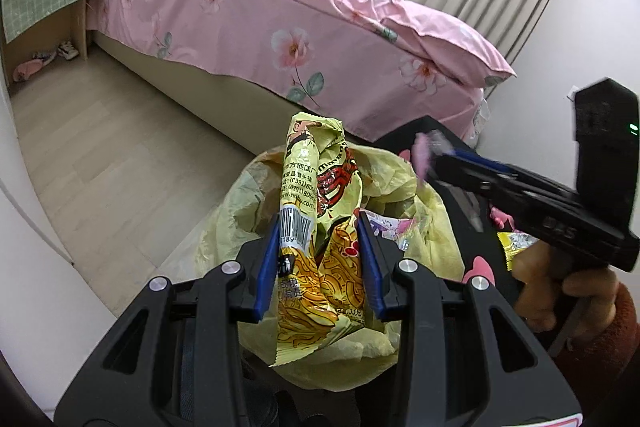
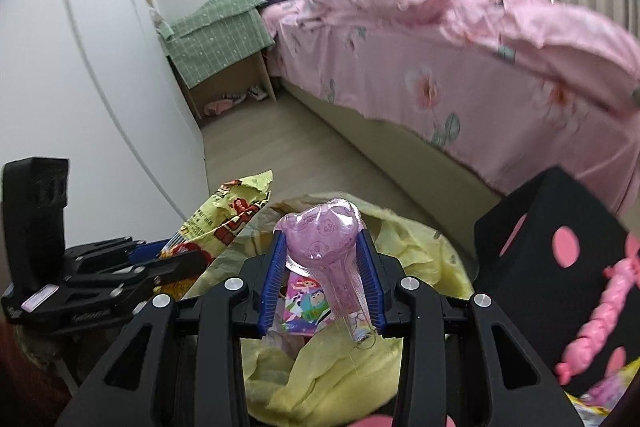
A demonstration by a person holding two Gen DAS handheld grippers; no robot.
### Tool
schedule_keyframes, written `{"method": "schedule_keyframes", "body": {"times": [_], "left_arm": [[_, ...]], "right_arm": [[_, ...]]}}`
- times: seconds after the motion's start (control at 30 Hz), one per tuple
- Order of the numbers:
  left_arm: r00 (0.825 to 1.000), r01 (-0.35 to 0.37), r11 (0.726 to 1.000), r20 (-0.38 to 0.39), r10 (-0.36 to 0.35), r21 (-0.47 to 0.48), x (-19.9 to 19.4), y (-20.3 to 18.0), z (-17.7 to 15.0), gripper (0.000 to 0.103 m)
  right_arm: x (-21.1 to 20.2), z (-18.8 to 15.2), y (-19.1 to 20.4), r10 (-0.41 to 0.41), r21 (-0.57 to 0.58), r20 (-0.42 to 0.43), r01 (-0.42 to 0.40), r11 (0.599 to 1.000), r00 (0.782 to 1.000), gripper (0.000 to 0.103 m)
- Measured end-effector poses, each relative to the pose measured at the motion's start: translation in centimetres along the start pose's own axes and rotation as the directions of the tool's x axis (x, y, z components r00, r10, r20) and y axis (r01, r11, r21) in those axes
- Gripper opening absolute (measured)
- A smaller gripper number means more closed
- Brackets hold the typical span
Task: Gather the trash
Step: 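Carry the snack bag and pink toy over the yellow trash bag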
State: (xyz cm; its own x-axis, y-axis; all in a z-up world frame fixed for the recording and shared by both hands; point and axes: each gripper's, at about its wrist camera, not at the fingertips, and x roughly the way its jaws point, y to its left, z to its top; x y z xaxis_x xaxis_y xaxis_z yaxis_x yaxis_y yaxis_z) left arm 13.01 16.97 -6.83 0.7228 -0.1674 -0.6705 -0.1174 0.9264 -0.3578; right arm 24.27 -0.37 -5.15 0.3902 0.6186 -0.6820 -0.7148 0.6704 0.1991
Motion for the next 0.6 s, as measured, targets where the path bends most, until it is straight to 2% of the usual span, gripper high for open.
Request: {"method": "schedule_keyframes", "body": {"times": [0.23,0.6], "left_arm": [[0.997,0.012,1.000,-0.070,-0.011,0.018,3.2,0.0,-0.4,0.034],[0.992,0.045,0.999,-0.115,-0.044,0.005,5.3,0.0,-0.9,0.034]], "right_arm": [[3.2,-1.1,-2.5,0.018,0.083,-0.073,-0.012,0.996,0.997,0.035],[3.6,-2.1,-3.9,0.012,0.101,-0.097,-0.002,0.995,0.995,0.035]]}}
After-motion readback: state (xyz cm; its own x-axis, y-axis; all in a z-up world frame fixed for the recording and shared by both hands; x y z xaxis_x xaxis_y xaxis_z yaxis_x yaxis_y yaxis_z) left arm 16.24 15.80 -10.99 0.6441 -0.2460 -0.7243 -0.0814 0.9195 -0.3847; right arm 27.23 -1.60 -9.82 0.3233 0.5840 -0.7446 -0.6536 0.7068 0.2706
